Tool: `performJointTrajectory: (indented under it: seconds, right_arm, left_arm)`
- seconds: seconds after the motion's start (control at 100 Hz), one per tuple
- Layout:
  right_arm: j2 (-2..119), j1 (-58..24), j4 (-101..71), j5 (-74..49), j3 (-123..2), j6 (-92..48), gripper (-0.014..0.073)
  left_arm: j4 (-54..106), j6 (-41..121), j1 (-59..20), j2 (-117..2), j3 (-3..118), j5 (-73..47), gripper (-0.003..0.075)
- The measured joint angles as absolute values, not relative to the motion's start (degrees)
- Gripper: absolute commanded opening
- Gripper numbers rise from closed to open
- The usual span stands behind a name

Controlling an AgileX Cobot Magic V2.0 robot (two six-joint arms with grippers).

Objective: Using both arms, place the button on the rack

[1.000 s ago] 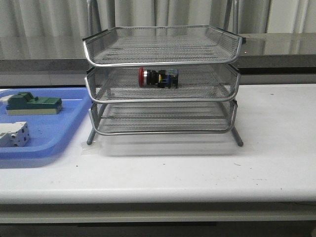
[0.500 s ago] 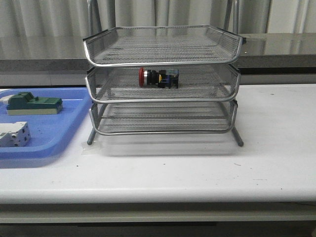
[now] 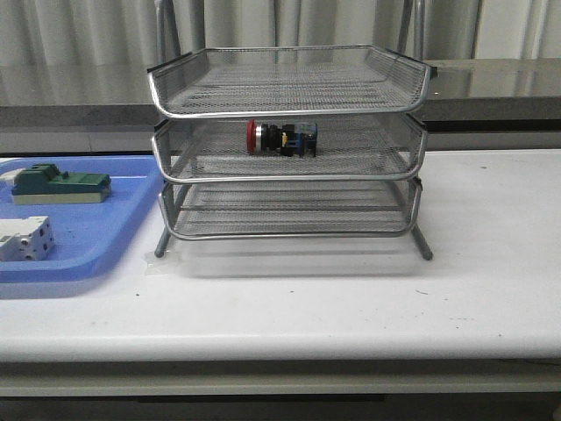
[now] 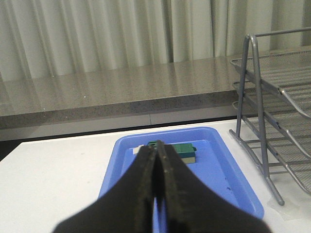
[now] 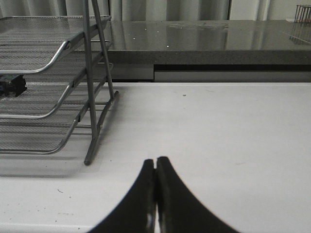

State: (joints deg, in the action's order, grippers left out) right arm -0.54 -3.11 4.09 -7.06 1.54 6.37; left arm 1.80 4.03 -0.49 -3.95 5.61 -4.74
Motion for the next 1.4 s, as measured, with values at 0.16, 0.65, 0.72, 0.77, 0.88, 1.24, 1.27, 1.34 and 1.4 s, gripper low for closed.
performJointTrajectory:
  seconds: [0.16,0.65,0.72,0.77,0.88,1.24,1.27,1.34,1.4]
  right_arm:
    - [-0.5,-3.1,4.1,-7.1,1.5,6.4,-0.0099]
    - [-0.5,-3.1,4.1,-6.9,1.5,6.4,-0.0099]
    - [-0.5,-3.1,4.1,-6.9,1.5,6.4,-0.0099]
    - [-0.5,-3.1,4.1,-6.9,1.5,6.4,-0.0099]
    - [-0.5,-3.1,4.1,-6.9,1.5,6.4,-0.0099]
    - [-0.5,-3.1,4.1,-6.9,1.5,6.4,-0.0099]
    - [-0.5,-3.1,4.1,-6.9,1.5,6.4,-0.0099]
    - [-0.5,-3.1,4.1,-6.9,1.5,6.4,-0.0099]
    - [-0.5,-3.1,4.1,-6.9,1.5,6.4,-0.0099]
  left_arm:
    - [1.6,3.0,-0.6,0.0,1.3,-4.0,-0.0020]
    - [-1.0,-3.9,-0.6,0.2,-0.2,-2.4,-0.0020]
    - [-1.0,-4.0,-0.6,0.2,-0.2,-2.4,-0.0020]
    - [-1.0,-4.0,-0.6,0.2,-0.2,-2.4,-0.0020]
    - [-1.0,-4.0,-0.6,0.2,-0.2,-2.4,-0.0020]
    - [-1.0,-4.0,-0.6,0.2,-0.2,-2.4,-0.0020]
    - [-1.0,-4.0,-0.6,0.2,-0.2,-2.4,-0.0020]
    - [-1.0,-4.0,-0.6,0.2,-0.2,-2.4,-0.0020]
    - [-1.0,-4.0,-0.6,0.2,-0.2,-2.4,-0.0020]
